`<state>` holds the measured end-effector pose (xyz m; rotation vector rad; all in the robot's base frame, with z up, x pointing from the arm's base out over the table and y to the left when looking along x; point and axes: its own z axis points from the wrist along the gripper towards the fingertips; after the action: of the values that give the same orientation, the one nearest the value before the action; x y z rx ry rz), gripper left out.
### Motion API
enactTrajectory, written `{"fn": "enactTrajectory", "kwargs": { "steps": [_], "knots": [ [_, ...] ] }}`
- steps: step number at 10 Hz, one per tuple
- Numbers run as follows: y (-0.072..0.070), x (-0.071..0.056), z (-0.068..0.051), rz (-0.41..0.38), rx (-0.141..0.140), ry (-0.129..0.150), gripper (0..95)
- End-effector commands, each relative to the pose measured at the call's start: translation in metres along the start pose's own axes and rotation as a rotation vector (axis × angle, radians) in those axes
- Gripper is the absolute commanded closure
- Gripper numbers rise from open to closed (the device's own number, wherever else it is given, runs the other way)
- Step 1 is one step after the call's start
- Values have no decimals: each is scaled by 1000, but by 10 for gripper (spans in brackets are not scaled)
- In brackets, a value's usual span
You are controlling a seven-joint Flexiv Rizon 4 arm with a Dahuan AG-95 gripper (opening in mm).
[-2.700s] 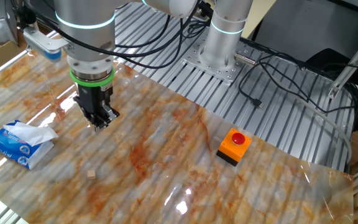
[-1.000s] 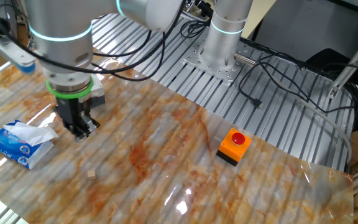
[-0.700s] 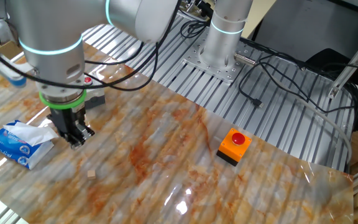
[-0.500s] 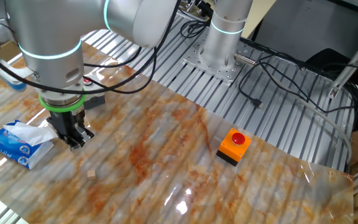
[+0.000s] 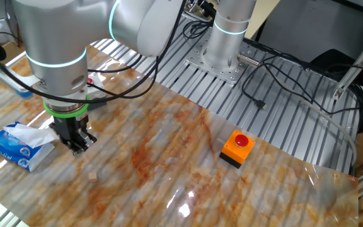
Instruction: Use the gripper to push the small block from left to right
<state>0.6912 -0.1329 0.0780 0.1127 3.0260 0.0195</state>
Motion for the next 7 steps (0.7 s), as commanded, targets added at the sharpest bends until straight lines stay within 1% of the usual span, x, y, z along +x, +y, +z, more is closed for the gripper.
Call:
{"fn": "enactTrajectory", "kwargs": {
  "steps": [1, 2, 3, 4, 7],
  "knots": [
    [-2, -7, 6, -7, 2, 8, 950],
    [-2, -10, 8, -6, 1, 6, 950],
    [-2, -12, 8, -6, 0, 10, 950],
    [-2, -14, 7, -2, -1, 7, 950],
    [-2, -15, 7, 2, -2, 7, 950]
  ]
}}
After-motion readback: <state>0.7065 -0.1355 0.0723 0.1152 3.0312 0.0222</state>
